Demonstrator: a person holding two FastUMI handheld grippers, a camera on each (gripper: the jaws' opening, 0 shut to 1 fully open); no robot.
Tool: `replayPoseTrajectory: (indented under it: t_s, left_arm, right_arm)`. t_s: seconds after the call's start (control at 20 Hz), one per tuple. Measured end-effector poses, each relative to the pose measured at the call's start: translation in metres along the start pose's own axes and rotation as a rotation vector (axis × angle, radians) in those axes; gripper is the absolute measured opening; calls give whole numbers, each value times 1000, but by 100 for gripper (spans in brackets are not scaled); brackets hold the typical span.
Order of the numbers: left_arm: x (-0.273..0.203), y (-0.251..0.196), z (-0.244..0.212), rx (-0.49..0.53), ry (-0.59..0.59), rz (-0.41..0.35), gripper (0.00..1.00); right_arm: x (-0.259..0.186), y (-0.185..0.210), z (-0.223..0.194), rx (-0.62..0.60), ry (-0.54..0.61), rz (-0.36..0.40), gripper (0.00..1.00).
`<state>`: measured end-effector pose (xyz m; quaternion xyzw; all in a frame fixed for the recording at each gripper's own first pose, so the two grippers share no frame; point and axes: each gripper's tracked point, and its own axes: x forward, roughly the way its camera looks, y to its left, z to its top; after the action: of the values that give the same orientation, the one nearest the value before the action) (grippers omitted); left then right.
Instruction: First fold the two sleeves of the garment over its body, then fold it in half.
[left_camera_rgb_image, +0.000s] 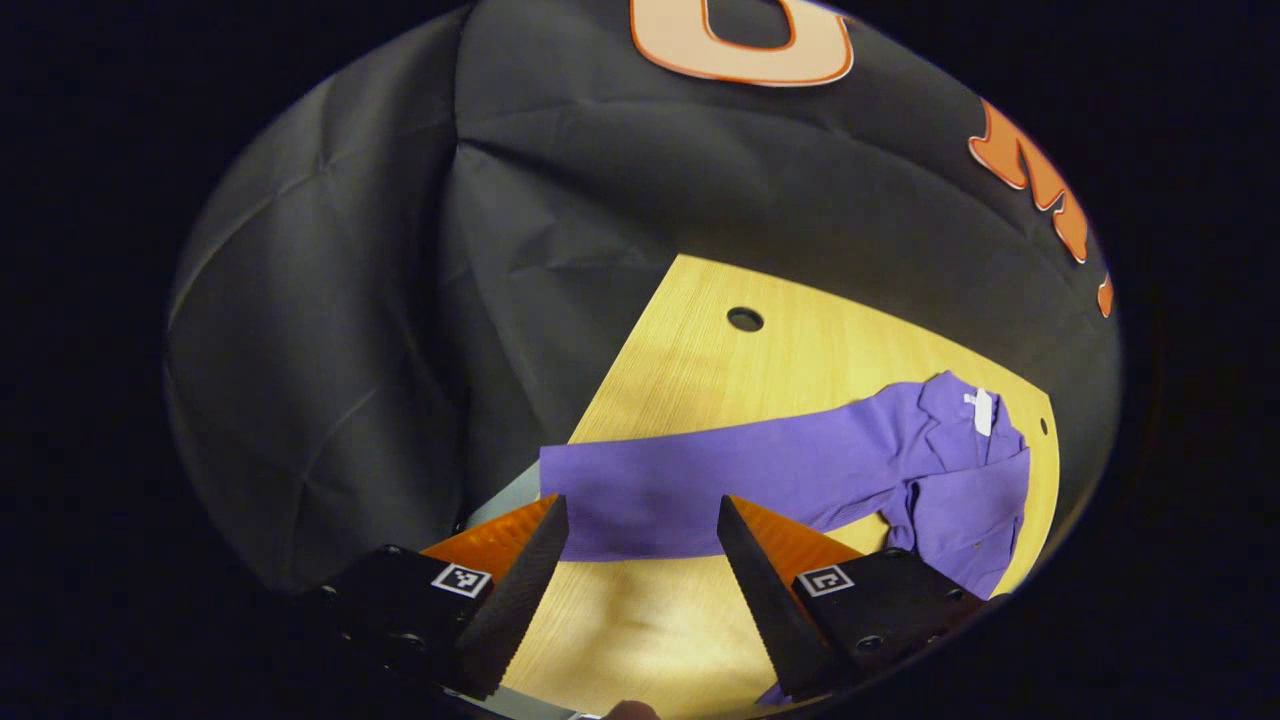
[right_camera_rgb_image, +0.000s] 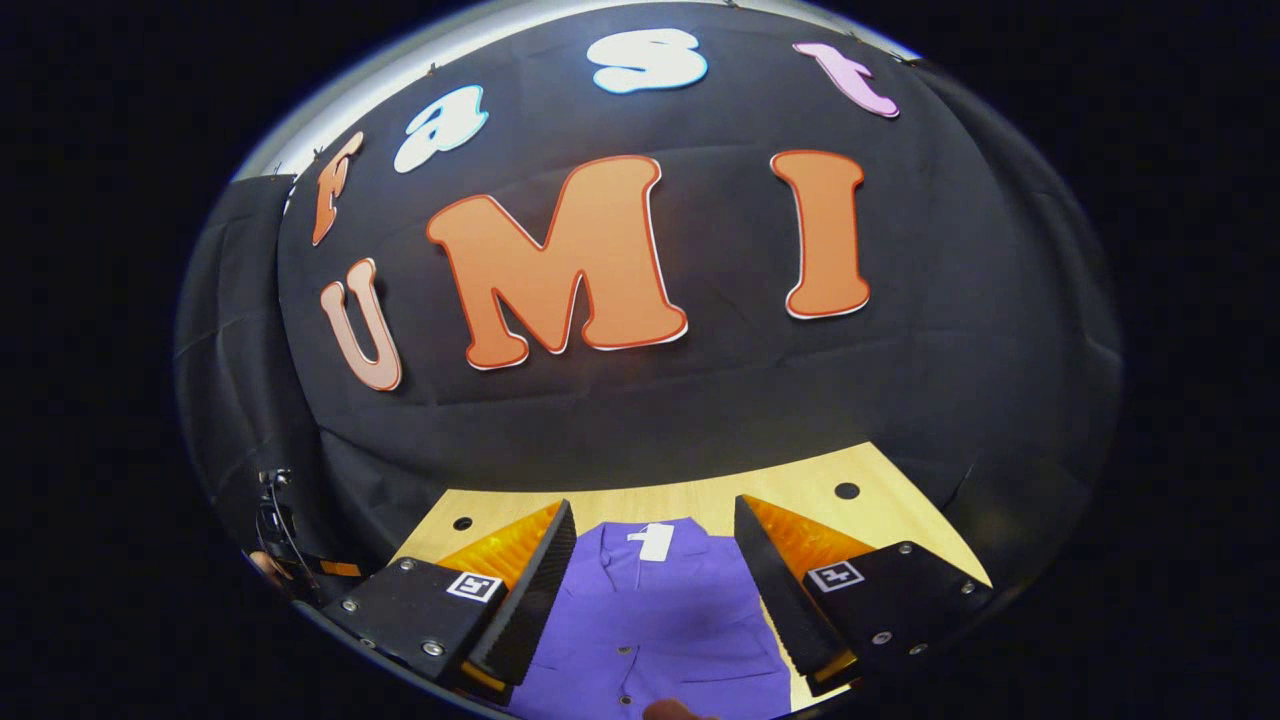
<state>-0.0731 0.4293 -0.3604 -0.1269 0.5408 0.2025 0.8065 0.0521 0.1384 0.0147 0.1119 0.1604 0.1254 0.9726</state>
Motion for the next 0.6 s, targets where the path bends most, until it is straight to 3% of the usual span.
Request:
replayPoseTrajectory:
  t_s: [0.4, 0.6]
  left_arm:
    - [71, 29, -48, -36, 259, 33, 95]
    - [90, 44, -64, -55, 339, 38, 96]
  right_arm:
    - [-37, -33, 10, -3, -63, -80, 95]
    - [-50, -52, 3, -98, -64, -139, 94]
